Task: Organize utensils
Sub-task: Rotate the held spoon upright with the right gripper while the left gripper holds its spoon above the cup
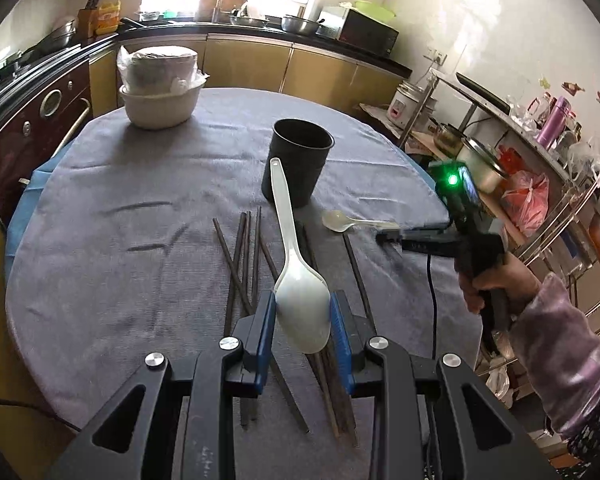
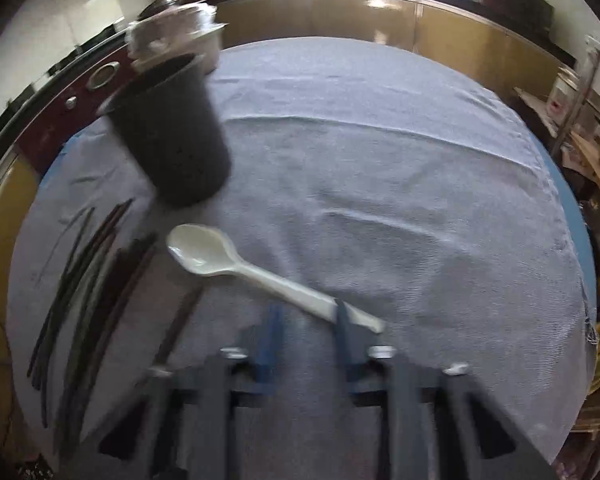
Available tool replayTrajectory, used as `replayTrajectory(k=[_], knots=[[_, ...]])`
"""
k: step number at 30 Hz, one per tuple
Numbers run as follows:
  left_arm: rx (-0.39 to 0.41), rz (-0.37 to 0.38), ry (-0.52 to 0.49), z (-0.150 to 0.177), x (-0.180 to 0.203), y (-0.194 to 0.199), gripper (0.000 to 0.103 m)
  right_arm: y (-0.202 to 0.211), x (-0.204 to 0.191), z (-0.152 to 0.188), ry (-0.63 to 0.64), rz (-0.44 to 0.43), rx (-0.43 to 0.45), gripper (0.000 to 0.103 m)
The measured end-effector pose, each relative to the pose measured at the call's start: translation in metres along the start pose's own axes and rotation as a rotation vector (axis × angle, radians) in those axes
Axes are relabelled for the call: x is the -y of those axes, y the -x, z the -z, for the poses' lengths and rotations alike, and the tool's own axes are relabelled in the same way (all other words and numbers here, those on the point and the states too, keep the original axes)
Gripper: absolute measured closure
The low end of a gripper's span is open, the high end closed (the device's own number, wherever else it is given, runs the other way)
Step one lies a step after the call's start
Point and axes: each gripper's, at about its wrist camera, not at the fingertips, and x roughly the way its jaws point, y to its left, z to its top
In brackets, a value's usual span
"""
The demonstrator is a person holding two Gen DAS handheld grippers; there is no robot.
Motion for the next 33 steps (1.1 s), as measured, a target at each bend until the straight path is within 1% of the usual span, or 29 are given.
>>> replayTrajectory(k=[2,4,6,7,8,9,10,11,12,13,14,15,16,18,21,23,25,27,28,29,31,33], knots=[[0.003,-0.003,0.007,0.001,-0.002,0.002,0.074,0.0,-0.011,0.005,0.028,0.017,-0.016,0.095],[0.003,-0.004,0.013,0.003,-0.004,0.003,0.074,0.004,-0.017,0.007,0.032,-0.018,-0.033,0.096],[0.007,-0.005,0.017,0.003,-0.006,0.004,0.074,0.013,-0.021,0.005,0.027,-0.06,-0.008,0.094],[0.011,-0.004,0.021,0.003,-0.006,0.005,0.074,0.016,-0.019,0.002,-0.001,-0.085,-0.002,0.094],[0.013,-0.003,0.024,0.003,-0.007,0.005,0.074,0.015,-0.01,-0.003,-0.086,-0.126,-0.021,0.091],[0.016,-0.002,0.027,0.003,-0.008,0.005,0.074,0.011,-0.001,-0.008,-0.179,-0.162,-0.045,0.083],[0.02,-0.001,0.029,0.004,-0.008,0.006,0.074,0.007,0.009,-0.01,-0.28,-0.214,-0.066,0.079],[0.025,0.0,0.03,0.004,-0.009,0.008,0.074,0.002,0.019,-0.012,-0.378,-0.27,-0.073,0.072],[0.028,0.001,0.031,0.005,-0.009,0.009,0.074,-0.003,0.027,-0.013,-0.468,-0.298,-0.08,0.068],[0.032,0.003,0.033,0.005,-0.01,0.01,0.074,-0.007,0.035,-0.011,-0.552,-0.312,-0.091,0.068],[0.035,0.005,0.034,0.005,-0.011,0.011,0.074,-0.008,0.041,-0.005,-0.659,-0.344,-0.094,0.067],[0.038,0.005,0.033,0.005,-0.011,0.012,0.074,-0.011,0.047,-0.003,-0.727,-0.37,-0.089,0.067],[0.044,0.005,0.029,0.006,-0.012,0.013,0.074,-0.013,0.05,-0.002,-0.781,-0.374,-0.083,0.066],[0.052,0.008,0.025,0.006,-0.012,0.015,0.074,-0.016,0.053,-0.003,-0.847,-0.33,-0.077,0.064],[0.068,0.002,0.013,0.007,-0.011,0.02,0.074,-0.019,0.06,-0.006,-0.961,-0.303,-0.042,0.063],[0.078,0.004,0.011,0.009,-0.012,0.022,0.074,-0.019,0.06,-0.014,-0.985,-0.255,-0.039,0.063],[0.084,0.008,0.013,0.01,-0.013,0.024,0.074,-0.019,0.056,-0.023,-0.996,-0.187,-0.058,0.063],[0.093,0.011,0.016,0.012,-0.014,0.027,0.074,-0.023,0.054,-0.038,-0.962,-0.1,-0.085,0.067],[0.102,0.016,0.019,0.013,-0.015,0.029,0.074,-0.023,0.047,-0.048,-0.91,-0.028,-0.094,0.067],[0.107,0.019,0.022,0.013,-0.016,0.03,0.074,-0.028,0.042,-0.059,-0.878,0.018,-0.102,0.069],[0.12,0.028,0.025,0.016,-0.018,0.034,0.074,-0.03,0.032,-0.068,-0.808,0.113,-0.11,0.075],[0.129,0.032,0.027,0.019,-0.021,0.038,0.074,-0.033,0.024,-0.074,-0.763,0.16,-0.088,0.086]])
